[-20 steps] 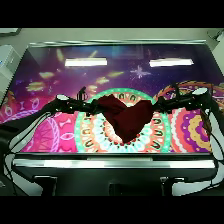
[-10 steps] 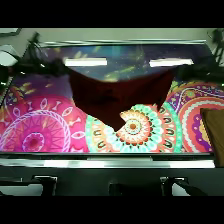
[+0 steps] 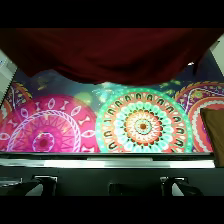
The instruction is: Fold the clothes and pants, and hang the long-sleeved shirts on hangers.
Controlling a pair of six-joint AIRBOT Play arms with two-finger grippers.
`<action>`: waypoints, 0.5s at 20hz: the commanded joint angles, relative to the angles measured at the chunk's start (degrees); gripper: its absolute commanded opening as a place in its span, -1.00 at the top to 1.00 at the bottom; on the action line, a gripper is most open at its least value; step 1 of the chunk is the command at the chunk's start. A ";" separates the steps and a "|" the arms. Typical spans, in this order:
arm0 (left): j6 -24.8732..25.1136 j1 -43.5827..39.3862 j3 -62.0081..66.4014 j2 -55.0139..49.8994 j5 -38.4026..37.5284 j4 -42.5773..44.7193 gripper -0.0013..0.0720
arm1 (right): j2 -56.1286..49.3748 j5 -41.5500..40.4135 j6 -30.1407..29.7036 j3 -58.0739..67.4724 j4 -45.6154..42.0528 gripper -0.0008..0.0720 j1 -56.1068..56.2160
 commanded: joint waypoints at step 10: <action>-2.62 -0.02 -12.39 -8.26 -6.88 12.35 0.90 | -14.73 21.14 29.88 -5.18 -5.01 0.90 5.22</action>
